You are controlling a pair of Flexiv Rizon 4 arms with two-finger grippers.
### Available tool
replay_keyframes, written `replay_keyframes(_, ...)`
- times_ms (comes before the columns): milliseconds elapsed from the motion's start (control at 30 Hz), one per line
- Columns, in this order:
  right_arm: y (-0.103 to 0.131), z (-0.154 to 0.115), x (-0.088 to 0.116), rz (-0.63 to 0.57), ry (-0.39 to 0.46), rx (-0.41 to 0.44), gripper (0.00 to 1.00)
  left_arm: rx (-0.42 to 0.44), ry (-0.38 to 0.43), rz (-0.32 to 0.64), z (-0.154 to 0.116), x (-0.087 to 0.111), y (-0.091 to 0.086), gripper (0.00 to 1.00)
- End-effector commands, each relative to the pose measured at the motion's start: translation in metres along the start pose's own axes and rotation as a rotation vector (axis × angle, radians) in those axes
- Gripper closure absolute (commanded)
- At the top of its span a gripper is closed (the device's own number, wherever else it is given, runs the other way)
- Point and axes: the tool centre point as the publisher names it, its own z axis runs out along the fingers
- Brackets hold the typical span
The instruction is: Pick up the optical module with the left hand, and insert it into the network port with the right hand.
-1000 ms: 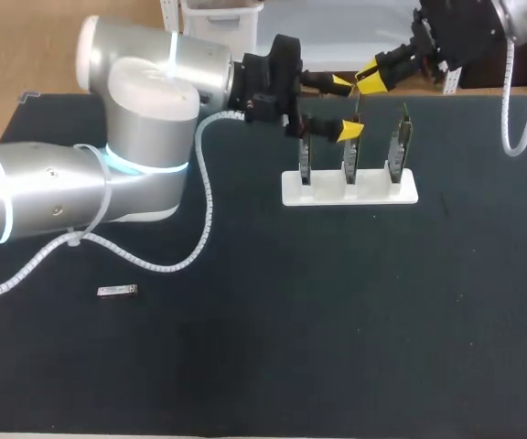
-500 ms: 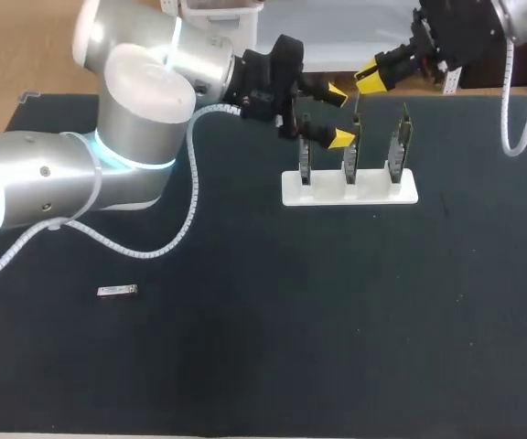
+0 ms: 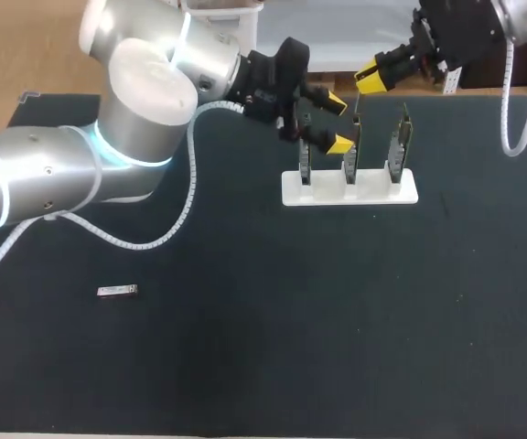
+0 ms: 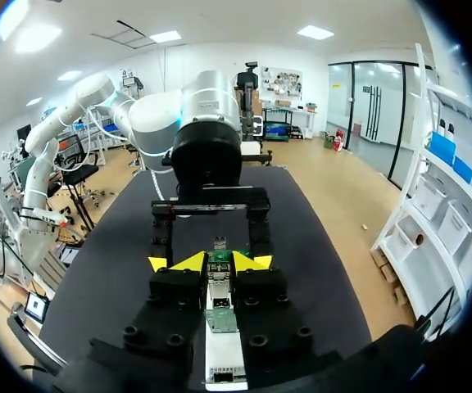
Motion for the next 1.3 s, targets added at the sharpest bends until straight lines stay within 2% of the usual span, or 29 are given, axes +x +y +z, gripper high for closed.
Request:
replay_keyframes(33,0.0005,-0.0001,0.0001,0.000,0.001,0.000,1.00,0.012,0.017,-0.005,-0.0010,0.0007,0.0010,0.00)
replay_keyframes(433,0.0015,-0.0005,0.0008,-0.003,0.000,0.001,1.00,0.015,0.046,0.007,0.0033,-0.0006,0.0002,0.00)
replay_keyframes(1300,0.0007,-0.0025,0.0022,-0.002,-0.002,0.004,1.00,0.023,0.054,0.004,0.0038,0.0019,0.0010,0.00)
